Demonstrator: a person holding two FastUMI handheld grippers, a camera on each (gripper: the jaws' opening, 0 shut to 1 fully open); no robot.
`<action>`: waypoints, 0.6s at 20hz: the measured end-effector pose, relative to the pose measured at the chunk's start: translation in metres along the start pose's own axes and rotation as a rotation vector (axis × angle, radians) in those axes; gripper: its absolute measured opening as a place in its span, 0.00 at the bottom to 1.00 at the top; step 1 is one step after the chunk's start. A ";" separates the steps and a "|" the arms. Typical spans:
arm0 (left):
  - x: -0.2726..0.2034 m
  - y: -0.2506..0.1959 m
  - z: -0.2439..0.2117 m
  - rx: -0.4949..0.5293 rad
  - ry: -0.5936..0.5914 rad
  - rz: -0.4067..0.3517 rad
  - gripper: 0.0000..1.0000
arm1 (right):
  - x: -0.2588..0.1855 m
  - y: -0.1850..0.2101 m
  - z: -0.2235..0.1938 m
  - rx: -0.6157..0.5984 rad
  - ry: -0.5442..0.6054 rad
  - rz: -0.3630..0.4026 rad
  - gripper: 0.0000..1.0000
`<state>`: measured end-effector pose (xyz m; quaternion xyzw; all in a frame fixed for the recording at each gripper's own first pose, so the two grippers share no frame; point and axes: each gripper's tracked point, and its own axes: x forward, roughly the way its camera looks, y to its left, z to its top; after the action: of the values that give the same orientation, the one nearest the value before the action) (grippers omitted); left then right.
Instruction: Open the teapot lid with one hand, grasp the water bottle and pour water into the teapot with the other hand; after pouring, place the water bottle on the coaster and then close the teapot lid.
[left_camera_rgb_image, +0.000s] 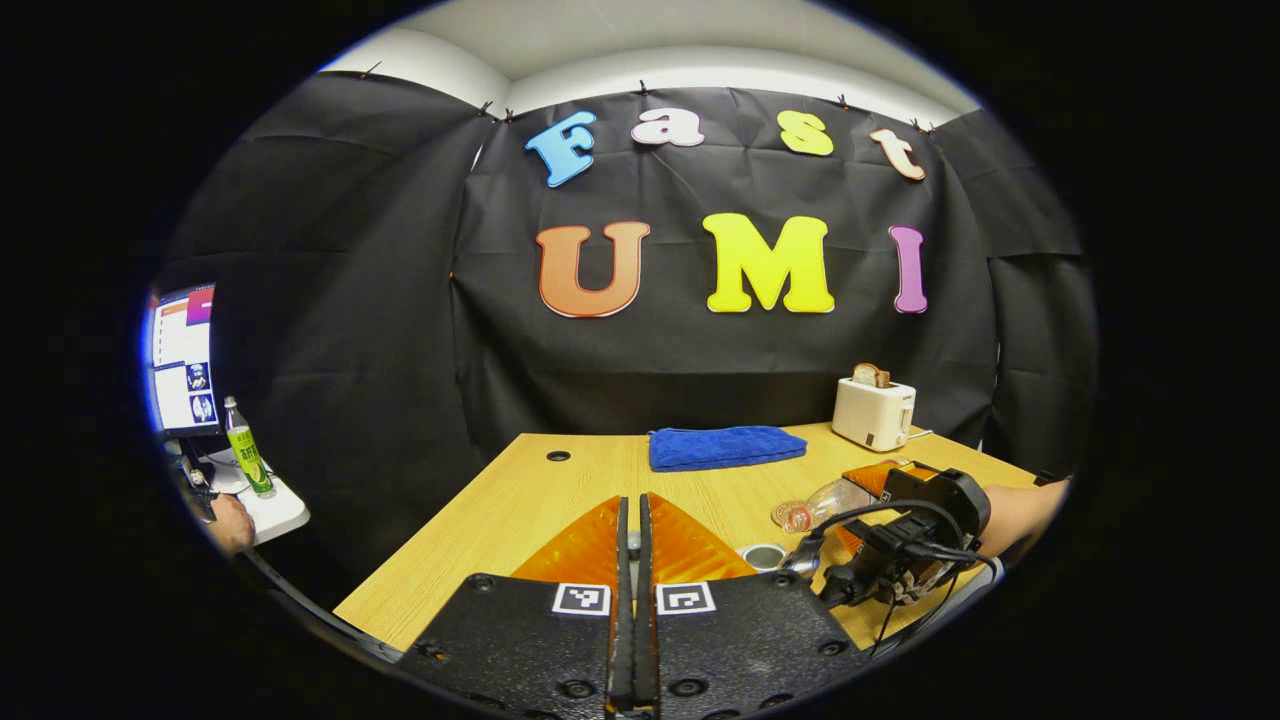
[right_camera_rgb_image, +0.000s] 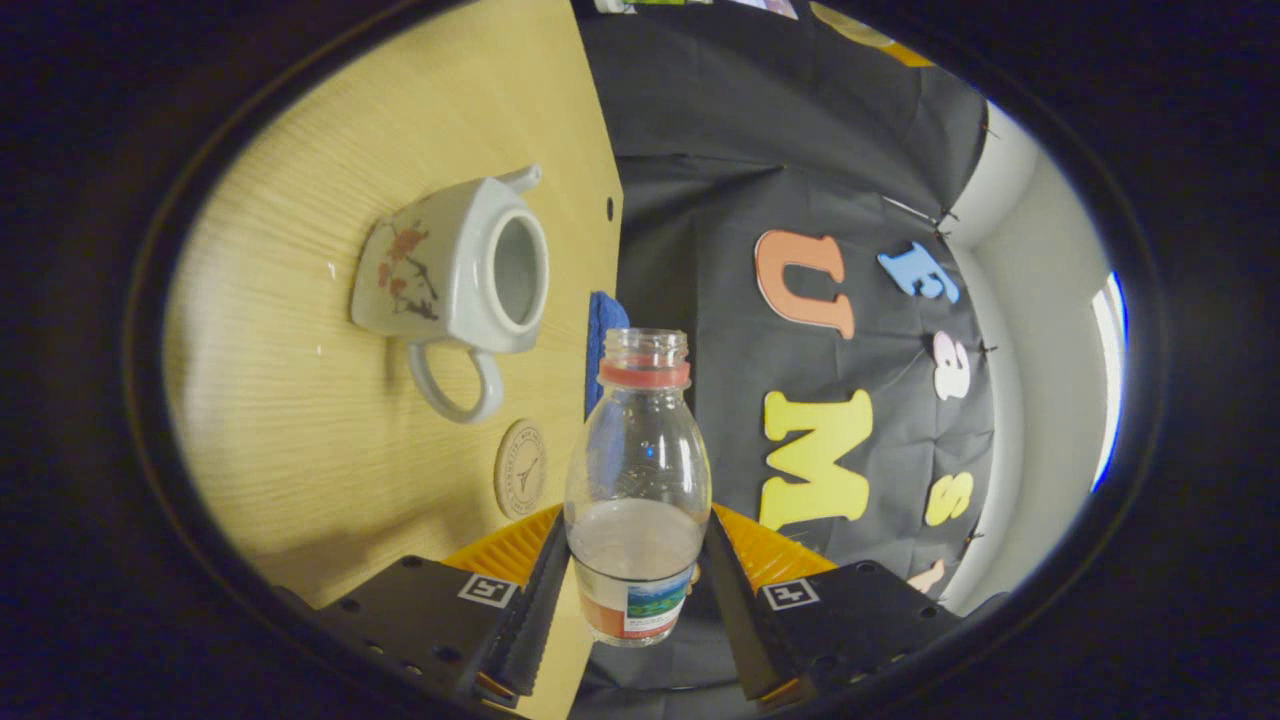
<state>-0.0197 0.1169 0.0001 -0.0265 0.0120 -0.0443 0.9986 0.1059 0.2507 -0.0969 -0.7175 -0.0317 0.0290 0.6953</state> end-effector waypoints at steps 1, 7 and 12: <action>0.000 0.000 -0.001 0.001 0.004 -0.001 0.03 | 0.002 -0.001 0.001 -0.028 -0.006 -0.007 0.73; 0.002 -0.001 -0.001 0.015 0.003 -0.001 0.03 | 0.000 -0.005 0.009 -0.160 -0.040 -0.044 0.73; 0.001 -0.004 -0.002 0.018 0.007 -0.009 0.03 | -0.002 -0.013 0.016 -0.244 -0.076 -0.087 0.75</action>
<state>-0.0192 0.1132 -0.0018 -0.0173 0.0149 -0.0492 0.9985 0.1020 0.2669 -0.0845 -0.7932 -0.0925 0.0219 0.6016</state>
